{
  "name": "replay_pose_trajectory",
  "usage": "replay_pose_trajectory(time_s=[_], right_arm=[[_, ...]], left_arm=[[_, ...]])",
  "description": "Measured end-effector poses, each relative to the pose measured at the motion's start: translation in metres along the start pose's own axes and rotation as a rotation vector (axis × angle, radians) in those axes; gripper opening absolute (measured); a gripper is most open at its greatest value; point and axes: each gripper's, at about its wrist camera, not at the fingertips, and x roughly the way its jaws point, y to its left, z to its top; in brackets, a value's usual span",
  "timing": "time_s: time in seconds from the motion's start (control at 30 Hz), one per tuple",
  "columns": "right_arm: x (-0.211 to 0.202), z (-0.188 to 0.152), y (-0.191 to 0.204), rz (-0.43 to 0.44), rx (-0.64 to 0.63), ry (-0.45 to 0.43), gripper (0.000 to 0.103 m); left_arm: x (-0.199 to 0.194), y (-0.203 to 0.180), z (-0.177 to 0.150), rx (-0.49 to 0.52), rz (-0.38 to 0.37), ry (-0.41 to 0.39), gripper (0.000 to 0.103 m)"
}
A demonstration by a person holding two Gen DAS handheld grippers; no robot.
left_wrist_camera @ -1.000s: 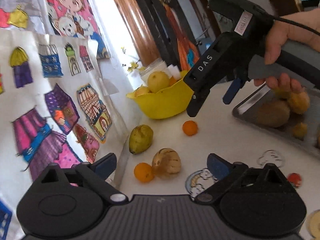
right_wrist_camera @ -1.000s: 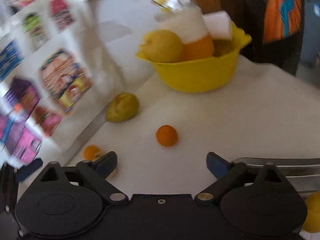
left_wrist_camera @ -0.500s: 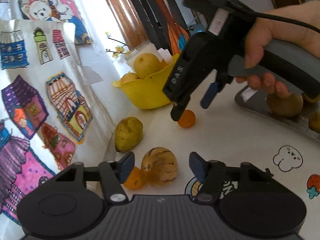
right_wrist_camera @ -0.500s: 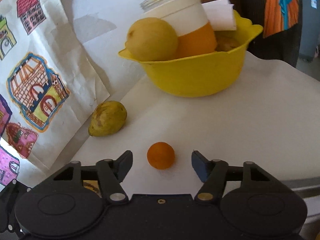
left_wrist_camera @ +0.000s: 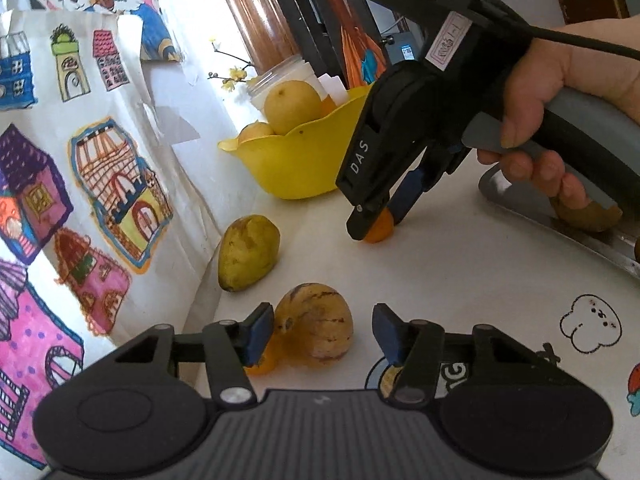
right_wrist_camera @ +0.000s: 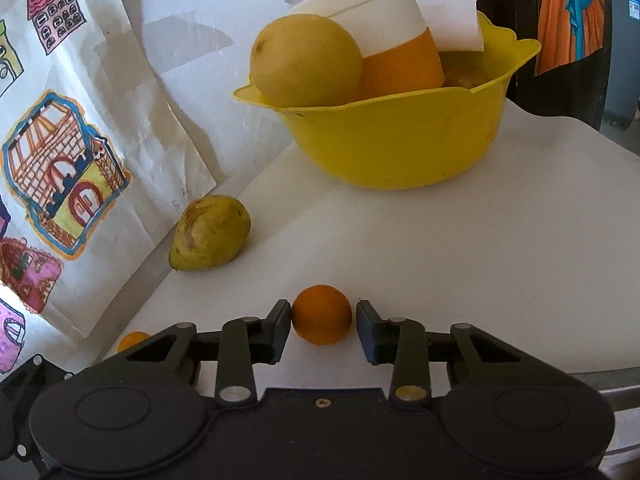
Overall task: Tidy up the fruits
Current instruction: 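Grasp the orange with the right gripper while the left gripper grasps the striped pepino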
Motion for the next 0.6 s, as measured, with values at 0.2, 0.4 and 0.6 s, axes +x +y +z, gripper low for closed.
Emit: replay_pose_trajectory(time_s=[0.2,0.4,0.6], right_arm=[[0.001,-0.001,-0.001,0.006,0.005,-0.01,0.035],[-0.004,-0.002,-0.004,0.012,0.006,-0.005,0.035],[-0.008,-0.004,-0.004,0.021,0.002,0.003,0.035]], left_arm=[[0.003,-0.003,0.002,0.021,0.019,0.029,0.059],[0.008,-0.005,0.003,0.056,0.039,0.06,0.059],[0.013,-0.004,0.005,0.039,0.047,0.05,0.058]])
